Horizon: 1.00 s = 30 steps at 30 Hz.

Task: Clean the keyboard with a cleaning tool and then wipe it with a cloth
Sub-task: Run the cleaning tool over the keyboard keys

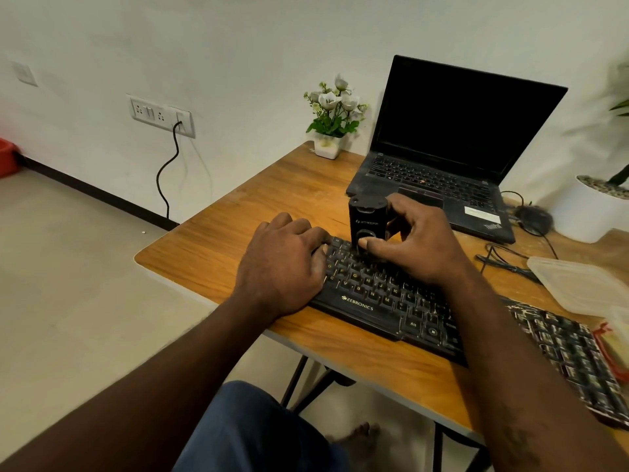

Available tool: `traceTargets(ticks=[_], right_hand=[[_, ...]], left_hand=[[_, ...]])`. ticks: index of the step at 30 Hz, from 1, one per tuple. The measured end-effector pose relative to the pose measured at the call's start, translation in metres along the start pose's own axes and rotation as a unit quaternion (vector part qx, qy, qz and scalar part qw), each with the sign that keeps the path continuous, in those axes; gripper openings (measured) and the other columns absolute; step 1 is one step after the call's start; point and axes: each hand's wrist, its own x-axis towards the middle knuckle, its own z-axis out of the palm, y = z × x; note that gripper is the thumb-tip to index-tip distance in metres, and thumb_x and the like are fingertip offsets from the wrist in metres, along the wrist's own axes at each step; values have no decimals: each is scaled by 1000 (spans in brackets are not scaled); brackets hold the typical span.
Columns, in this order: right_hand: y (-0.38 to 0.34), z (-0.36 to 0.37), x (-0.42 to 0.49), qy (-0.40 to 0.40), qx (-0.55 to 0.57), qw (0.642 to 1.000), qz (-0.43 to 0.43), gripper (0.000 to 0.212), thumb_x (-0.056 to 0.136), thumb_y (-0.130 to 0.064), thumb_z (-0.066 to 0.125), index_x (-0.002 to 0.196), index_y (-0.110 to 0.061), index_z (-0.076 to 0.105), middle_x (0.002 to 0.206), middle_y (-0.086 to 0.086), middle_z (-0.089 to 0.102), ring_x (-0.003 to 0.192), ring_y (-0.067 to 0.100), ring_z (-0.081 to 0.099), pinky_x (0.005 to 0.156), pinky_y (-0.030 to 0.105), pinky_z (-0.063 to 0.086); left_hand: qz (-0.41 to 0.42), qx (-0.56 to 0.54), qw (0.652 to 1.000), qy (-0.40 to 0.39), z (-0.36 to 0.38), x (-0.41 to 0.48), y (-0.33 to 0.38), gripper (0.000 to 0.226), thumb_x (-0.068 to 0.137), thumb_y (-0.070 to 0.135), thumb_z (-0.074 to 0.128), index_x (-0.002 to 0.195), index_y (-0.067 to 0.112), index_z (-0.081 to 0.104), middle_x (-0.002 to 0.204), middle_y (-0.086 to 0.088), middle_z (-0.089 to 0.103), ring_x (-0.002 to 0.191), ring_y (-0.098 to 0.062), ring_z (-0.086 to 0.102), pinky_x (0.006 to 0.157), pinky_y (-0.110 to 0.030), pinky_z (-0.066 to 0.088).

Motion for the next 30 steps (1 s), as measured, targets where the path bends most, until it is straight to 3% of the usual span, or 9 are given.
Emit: traceTargets(ticks=[2,6,10,13,20,27,30], right_hand=[[-3,2,-1,-25,32,999,-13,43,80,-26,87,119,-21,69,98,-11,70,82,6,65,69,22,52],[-6,7,1,-1,34,999,-30,36,80,-25,88,110,-21,69,95,-12,70,86,8,67,73,25,52],[-6,-3,-2,-62,58,996,-24,33,78,-19,87,103,-26,66,90,-11,68,82,11,66,66,24,53],[5,-22,-6,-67,68,995,8,35,70,-32,83,100,-27,64,90,-11,68,82,10,68,66,22,54],[-8,-5,-5,-66,70,995,-22,38,72,-40,80,103,-23,65,93,-7,68,85,17,68,73,38,59],[17,-36,-13,-37,72,995,61,39,76,-22,89,105,-37,66,97,-8,72,89,17,70,75,46,60],[15,-29,-14,-35,99,992,69,41,79,-18,88,111,-35,67,101,-2,73,92,26,70,79,50,62]], left_hand=[[0,0,1000,-1,0,0,0,38,98,39,43,121,26,70,102,6,68,99,-15,50,84,-40,43],[0,4,1000,-2,0,0,-1,37,97,36,44,122,27,70,102,6,69,99,-15,50,83,-39,43],[-1,-1,1000,-2,0,-1,-1,37,98,36,43,122,27,70,103,7,68,99,-15,49,84,-39,42],[-1,-4,1000,-3,0,0,-1,36,97,37,43,121,28,70,103,7,68,99,-15,49,84,-39,43],[-4,-5,1000,-6,0,0,-1,39,96,38,42,121,28,70,105,7,69,101,-14,49,86,-40,43],[0,-4,1000,0,0,-1,-1,37,97,38,44,120,26,70,105,6,69,100,-15,50,85,-40,43],[0,-4,1000,2,0,0,-1,38,97,39,43,119,26,70,103,6,69,100,-15,49,86,-41,44]])
